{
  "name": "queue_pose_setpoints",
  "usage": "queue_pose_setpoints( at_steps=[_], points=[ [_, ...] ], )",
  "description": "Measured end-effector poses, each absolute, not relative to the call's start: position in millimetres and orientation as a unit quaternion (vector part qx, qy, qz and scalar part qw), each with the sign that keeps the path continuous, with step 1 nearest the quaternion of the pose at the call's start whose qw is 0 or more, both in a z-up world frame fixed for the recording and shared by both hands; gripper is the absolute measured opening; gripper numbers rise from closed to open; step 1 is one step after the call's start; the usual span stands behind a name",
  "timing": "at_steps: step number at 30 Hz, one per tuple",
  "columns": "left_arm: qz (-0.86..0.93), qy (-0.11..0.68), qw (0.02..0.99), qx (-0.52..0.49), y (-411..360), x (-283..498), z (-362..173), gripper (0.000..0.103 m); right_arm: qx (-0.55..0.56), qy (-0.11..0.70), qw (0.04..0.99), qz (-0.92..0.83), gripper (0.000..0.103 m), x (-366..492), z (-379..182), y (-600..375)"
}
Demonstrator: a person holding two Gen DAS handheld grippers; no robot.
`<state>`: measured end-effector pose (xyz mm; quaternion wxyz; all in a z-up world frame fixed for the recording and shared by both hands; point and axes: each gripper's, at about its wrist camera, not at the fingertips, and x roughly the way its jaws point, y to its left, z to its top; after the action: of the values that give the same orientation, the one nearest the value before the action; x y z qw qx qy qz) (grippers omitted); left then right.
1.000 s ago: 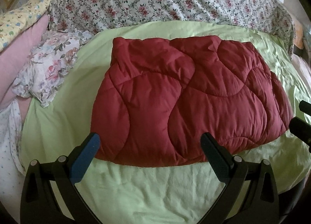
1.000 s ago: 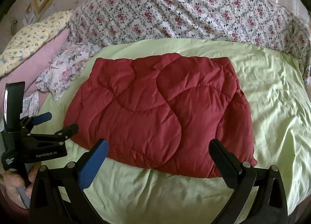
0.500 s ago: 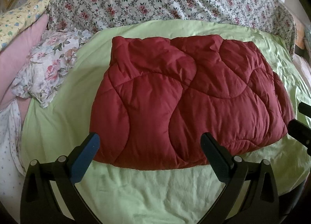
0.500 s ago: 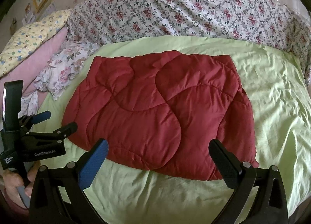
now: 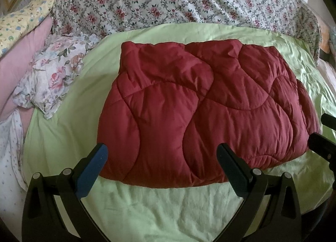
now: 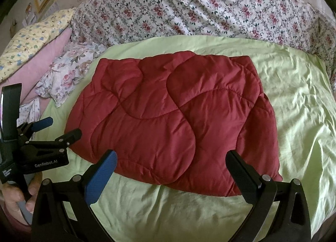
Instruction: Fold large clothes
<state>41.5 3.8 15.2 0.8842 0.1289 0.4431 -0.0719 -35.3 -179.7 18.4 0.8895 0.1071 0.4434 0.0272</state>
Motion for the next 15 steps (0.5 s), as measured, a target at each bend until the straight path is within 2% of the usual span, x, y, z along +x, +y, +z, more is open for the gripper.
queue_pose_setpoints(
  at_steps=[15],
  points=[
    [-0.07,0.447,0.883,0.126,4.3,45.0,13.3,0.103,0.109,0.446,0.888,0.026,0.103,-33.4,15.7,-180.1]
  ],
)
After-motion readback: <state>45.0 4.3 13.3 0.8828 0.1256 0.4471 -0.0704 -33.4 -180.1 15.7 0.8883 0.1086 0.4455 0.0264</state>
